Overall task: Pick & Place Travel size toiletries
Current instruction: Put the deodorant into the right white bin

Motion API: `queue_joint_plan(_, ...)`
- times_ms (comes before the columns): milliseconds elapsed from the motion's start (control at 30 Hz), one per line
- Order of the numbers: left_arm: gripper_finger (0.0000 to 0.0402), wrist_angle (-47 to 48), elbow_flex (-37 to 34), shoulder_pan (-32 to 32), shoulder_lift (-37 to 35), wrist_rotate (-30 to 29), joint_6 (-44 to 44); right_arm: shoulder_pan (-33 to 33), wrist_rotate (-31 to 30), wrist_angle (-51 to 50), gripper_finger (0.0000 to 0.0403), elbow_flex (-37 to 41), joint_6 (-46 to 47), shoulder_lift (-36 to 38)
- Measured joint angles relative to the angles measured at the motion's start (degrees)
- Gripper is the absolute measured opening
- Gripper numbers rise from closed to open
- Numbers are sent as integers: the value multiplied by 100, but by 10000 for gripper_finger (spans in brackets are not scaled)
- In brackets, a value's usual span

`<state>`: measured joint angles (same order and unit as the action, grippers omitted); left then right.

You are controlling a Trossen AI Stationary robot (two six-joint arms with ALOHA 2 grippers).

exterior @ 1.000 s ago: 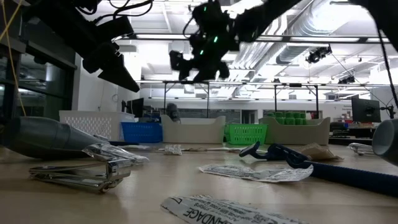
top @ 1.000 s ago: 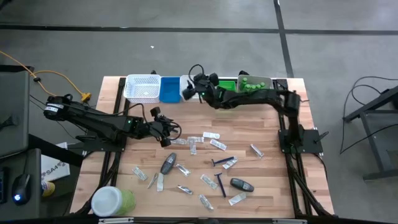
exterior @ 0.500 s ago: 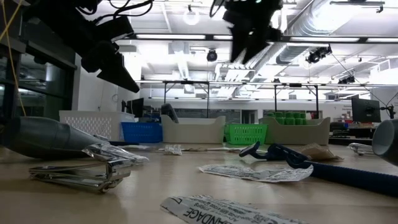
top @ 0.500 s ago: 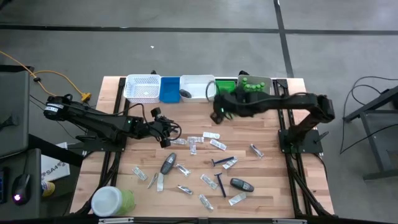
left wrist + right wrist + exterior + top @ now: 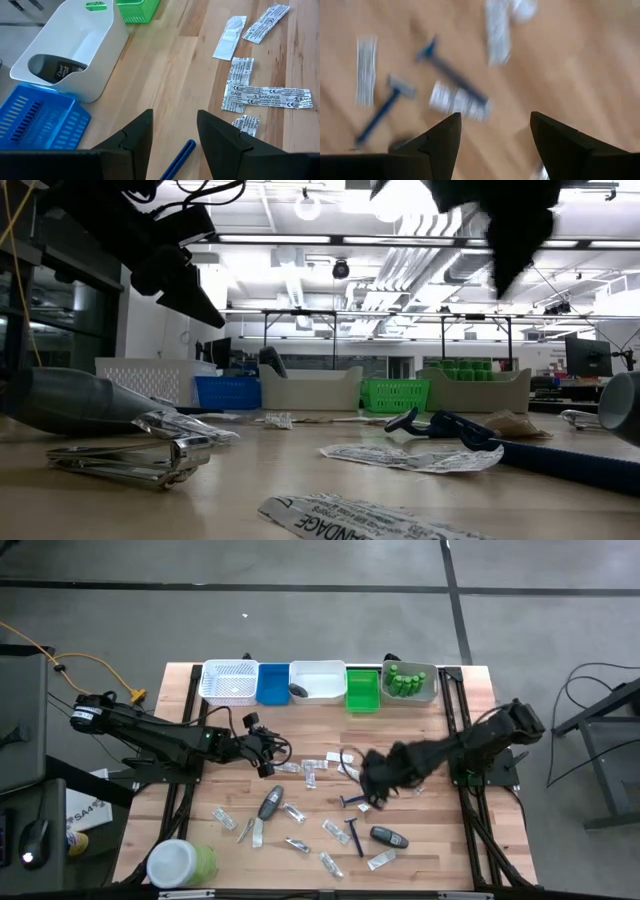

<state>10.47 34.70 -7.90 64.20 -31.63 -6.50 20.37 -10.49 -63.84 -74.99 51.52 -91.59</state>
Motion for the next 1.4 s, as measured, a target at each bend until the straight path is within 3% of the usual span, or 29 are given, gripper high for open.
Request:
queue_joint_plan(133, 152, -1, 0, 0, 0, 1, 0, 560, 364, 190, 231, 352, 150, -2)
queue_joint_plan(567, 152, -3, 0, 0, 0, 10, -22, 1827, 294, 884, 231, 710, 512, -162)
queue_joint_plan(767, 152, -3, 0, 0, 2, 19, -22, 2081, 508, 943, 246, 766, 979, -484)
queue_joint_plan(1100, 152, -8, 0, 0, 0, 19, -26, 2204, 852, 1709, 352, 759, 1112, -1007)
queue_joint_plan(1400, 152, -8, 0, 0, 1, 17, -40, 2118, 754, 1719, 336, 759, 1125, -1397)
